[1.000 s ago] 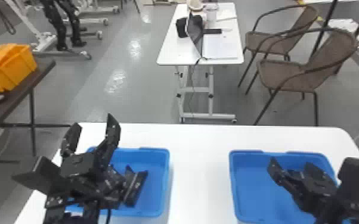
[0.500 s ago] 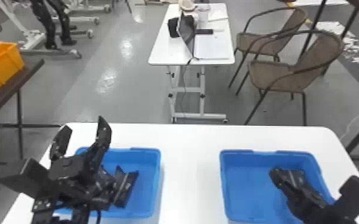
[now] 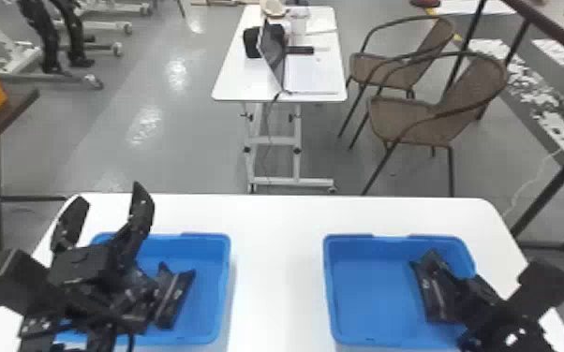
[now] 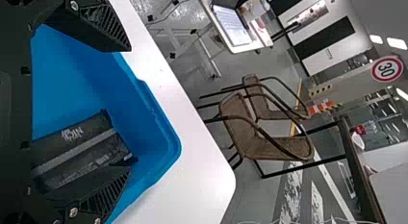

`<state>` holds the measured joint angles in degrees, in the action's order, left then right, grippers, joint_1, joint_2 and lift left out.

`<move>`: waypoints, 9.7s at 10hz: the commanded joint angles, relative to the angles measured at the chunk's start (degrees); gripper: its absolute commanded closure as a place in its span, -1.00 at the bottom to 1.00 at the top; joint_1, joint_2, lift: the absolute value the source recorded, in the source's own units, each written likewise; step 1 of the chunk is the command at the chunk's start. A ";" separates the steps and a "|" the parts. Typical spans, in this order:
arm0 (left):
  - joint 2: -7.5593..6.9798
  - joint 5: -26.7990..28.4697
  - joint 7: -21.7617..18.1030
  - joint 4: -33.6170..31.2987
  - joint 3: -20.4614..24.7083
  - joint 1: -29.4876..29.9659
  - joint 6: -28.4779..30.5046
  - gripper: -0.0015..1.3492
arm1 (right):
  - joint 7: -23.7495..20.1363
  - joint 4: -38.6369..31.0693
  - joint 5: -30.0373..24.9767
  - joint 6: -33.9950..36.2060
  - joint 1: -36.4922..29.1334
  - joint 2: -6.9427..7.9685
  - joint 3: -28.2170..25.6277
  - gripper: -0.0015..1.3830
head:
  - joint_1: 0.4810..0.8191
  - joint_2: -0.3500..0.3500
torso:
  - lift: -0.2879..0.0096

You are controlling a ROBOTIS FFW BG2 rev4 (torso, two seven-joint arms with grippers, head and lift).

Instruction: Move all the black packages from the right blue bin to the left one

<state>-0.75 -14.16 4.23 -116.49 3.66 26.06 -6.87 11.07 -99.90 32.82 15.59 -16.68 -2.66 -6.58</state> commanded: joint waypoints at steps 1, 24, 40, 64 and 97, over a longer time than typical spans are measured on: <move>-0.48 -0.17 -0.02 0.03 -0.23 -0.22 0.01 -0.61 | -0.43 2.17 -1.70 2.25 0.86 -1.64 -0.62 -0.80 | 0.27 -0.04 | 0.66; -1.36 -1.31 -0.02 0.21 0.03 -0.05 -1.31 -0.61 | -12.74 7.71 -20.34 28.35 11.32 -1.99 -0.89 -0.80 | 0.27 -0.02 | 0.66; -1.53 -1.84 -0.02 0.56 0.12 0.39 -2.27 -0.61 | -5.88 8.50 -21.13 25.80 9.82 -0.32 -3.26 -0.80 | 0.27 -0.10 | 0.66; -6.19 -17.66 -3.53 0.91 -0.76 -5.32 7.83 -0.61 | -29.17 -3.72 -9.09 21.41 21.95 -7.53 16.87 0.57 | 0.27 0.57 | 0.66; -0.39 10.90 1.48 7.94 -0.93 2.33 8.27 0.79 | -39.02 -7.06 -24.12 10.25 8.50 0.56 5.44 -0.70 | 0.27 0.54 | 0.66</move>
<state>-0.65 -2.69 5.74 -108.62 3.22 28.45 -0.13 -27.97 -106.92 8.74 25.84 -8.07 -2.11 -1.13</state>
